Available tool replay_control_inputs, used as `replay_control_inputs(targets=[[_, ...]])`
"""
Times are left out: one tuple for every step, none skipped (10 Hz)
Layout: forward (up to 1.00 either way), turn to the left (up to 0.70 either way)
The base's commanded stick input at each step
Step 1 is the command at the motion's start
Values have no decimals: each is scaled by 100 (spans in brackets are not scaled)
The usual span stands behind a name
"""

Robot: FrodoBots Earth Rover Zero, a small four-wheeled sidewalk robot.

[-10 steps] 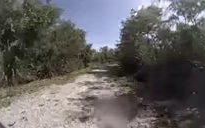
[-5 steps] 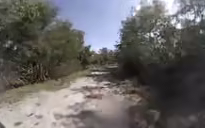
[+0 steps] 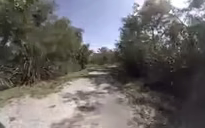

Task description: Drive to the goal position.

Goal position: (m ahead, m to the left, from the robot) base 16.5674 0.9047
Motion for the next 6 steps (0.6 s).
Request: replay_control_inputs(targets=[[70, 0], [70, 0], [70, 0], [70, 0], [70, 0], [70, 0]])
